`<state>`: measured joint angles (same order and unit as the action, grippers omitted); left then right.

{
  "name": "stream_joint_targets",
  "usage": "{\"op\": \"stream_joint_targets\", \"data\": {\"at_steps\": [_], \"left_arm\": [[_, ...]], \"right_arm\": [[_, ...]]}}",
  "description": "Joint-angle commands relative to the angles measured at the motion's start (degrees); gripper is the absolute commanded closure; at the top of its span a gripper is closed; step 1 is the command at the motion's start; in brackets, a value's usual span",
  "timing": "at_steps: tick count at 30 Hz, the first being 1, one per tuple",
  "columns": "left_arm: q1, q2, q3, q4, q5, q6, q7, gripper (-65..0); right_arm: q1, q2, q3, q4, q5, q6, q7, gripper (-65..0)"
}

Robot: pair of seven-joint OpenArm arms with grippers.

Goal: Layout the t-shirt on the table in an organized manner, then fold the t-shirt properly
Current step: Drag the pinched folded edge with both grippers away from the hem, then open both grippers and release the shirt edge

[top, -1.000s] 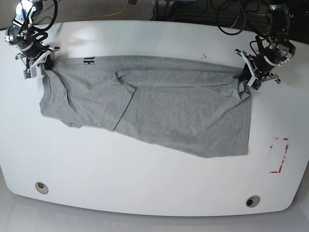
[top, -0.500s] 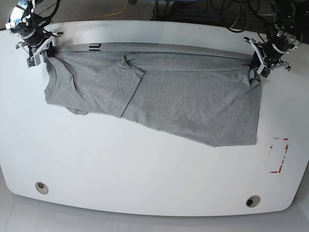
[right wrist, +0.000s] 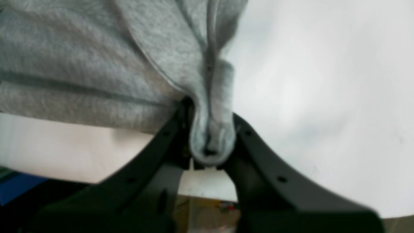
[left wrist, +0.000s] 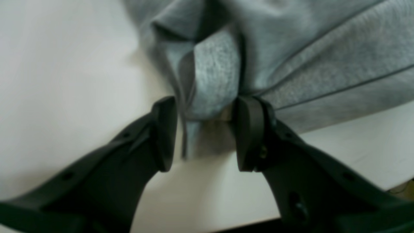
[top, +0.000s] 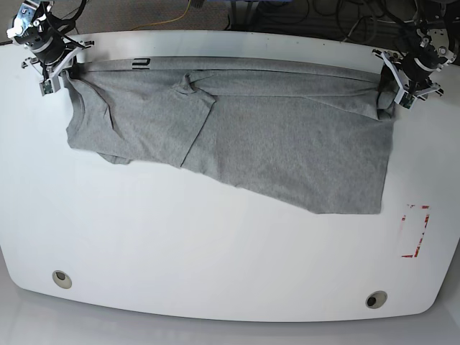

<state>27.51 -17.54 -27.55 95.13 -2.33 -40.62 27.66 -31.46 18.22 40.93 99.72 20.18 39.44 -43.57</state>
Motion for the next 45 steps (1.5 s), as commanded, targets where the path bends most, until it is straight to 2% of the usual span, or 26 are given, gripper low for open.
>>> {"op": "stream_joint_targets", "data": {"at_steps": [1,5,7,11,17,20,22,25,32,38,42,45], "left_arm": [[0.05,-0.79,-0.45,0.56,3.08,0.62,1.22,-26.7],[-0.30,-0.79,-0.45,0.56,5.89,0.62,1.22,-26.7],[-0.39,-0.79,-0.45,0.56,6.77,0.62,1.22,-26.7],[-0.39,-1.32,-0.54,2.58,7.47,0.62,1.22,-26.7],[-1.27,-1.40,-1.94,5.57,7.29,0.62,1.13,-26.7],[-3.55,-1.32,-3.09,6.54,7.21,0.62,1.13,-26.7],[-4.17,-1.14,-3.70,6.89,7.12,0.62,1.13,-26.7],[-5.40,-0.97,-3.97,8.03,7.03,0.62,0.96,-26.7],[-11.38,1.94,-5.99,10.05,7.12,0.62,0.96,-26.7],[-18.23,3.52,-7.31,10.05,7.47,0.62,0.87,-26.7],[-20.96,3.78,-6.95,9.79,7.56,0.62,0.96,-26.7],[-23.24,5.36,-5.02,9.35,7.56,0.62,0.87,-26.7]], "right_arm": [[-0.93,1.17,0.88,1.77,-0.54,-0.89,0.54,0.0],[-1.72,1.17,0.88,2.48,-0.54,-0.98,0.28,-0.3],[-1.72,1.17,0.96,3.00,-0.54,-0.98,-0.60,-3.1],[-1.28,1.25,3.34,4.41,-0.54,-0.98,-4.03,-20.7],[-1.20,1.17,5.45,7.05,-0.36,-0.89,-4.21,-44.1],[-1.11,1.43,5.53,8.63,-0.36,-0.89,-4.21,-52.3],[-0.23,1.52,5.53,9.68,-0.27,-0.80,-4.21,-55.6],[1.00,1.43,5.71,9.95,-0.36,-0.54,-4.21,-55.9],[4.43,1.61,5.53,9.95,-0.27,-0.54,-4.21,-55.9],[10.94,1.61,5.18,7.93,-0.45,-0.54,-4.21,-55.9],[16.12,1.87,2.37,4.50,-0.45,-0.45,-4.21,-55.9],[20.96,3.54,-0.97,0.37,-0.54,-0.45,-4.21,-56.1]]}}
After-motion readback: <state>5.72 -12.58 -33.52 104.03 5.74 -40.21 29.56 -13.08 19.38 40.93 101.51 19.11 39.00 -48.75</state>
